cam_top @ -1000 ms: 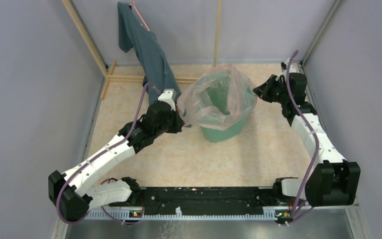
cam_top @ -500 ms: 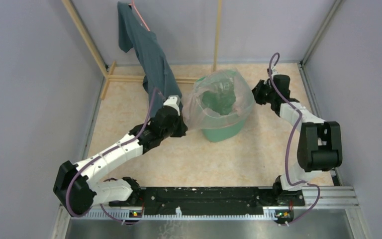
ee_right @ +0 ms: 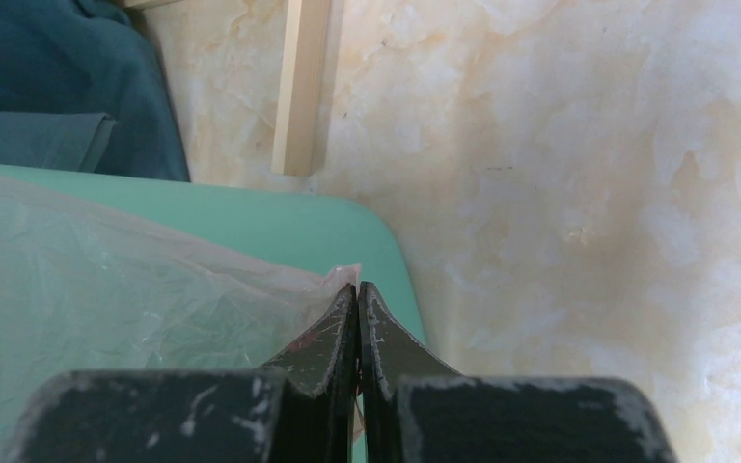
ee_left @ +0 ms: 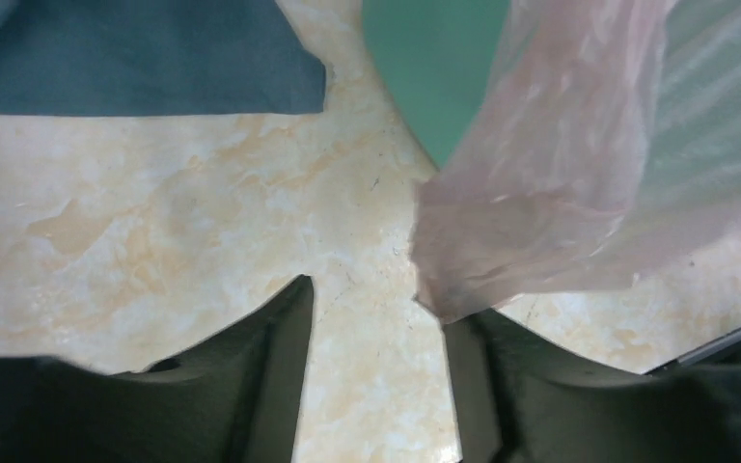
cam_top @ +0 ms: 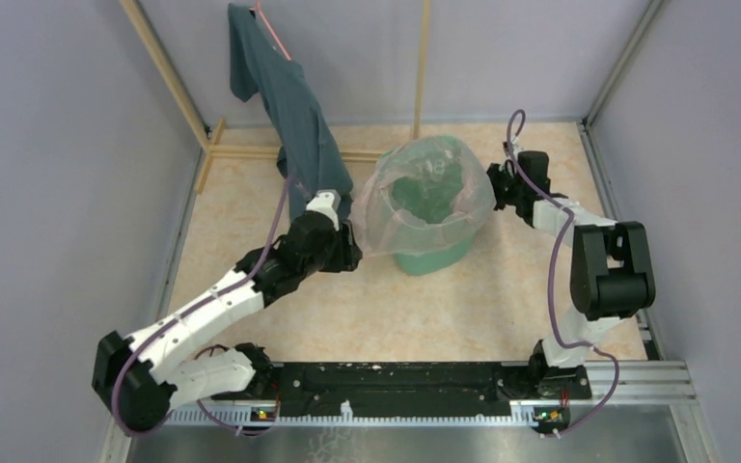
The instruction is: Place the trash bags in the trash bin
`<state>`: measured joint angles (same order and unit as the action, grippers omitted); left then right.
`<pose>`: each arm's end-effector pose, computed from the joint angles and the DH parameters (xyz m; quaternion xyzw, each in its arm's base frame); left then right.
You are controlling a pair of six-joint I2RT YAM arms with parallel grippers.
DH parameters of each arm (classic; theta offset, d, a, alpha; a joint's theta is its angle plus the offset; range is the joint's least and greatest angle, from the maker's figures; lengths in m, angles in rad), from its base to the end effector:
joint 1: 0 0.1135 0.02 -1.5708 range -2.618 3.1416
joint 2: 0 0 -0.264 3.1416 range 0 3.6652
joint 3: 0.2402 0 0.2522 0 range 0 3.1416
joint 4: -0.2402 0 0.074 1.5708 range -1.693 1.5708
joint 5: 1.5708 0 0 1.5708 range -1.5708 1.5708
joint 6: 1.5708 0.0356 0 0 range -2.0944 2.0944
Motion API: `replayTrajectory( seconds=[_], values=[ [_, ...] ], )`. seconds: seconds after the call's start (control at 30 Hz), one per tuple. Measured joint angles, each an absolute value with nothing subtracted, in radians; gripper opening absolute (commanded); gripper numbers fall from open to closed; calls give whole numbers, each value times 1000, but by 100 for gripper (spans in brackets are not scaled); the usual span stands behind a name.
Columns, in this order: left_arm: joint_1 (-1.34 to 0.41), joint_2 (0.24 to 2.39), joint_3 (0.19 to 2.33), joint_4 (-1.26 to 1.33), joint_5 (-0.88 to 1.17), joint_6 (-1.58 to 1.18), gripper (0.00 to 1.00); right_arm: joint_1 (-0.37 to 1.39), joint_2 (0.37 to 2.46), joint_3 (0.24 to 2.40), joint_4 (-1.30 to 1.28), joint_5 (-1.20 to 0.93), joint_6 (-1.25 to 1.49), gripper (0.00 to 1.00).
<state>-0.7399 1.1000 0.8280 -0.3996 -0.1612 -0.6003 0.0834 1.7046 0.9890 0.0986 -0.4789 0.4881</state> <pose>0.1794 -0.1561 0.2728 0.0277 0.8980 -0.2122 0.3846 0.3629 0.0468 0.1986 0.0668 0.8673 0.3279 0.3685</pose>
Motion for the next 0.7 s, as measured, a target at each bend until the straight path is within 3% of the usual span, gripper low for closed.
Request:
replayTrajectory(
  seconds=[0.1,0.23,0.47,0.7],
  values=[
    [-740,982,838,-461,-176,-567,87,83,1681,989,70,-476,478,1],
    [-740,843,896,-507,-202,-519,97,82,1628,989,44,-475,465,1],
    [-736,898,1148,-523,-210,-386,98,76,1604,989,34,-479,463,1],
    [-653,1208,1327,-492,-144,-312,80,74,1603,989,23,-483,463,1]
  ],
)
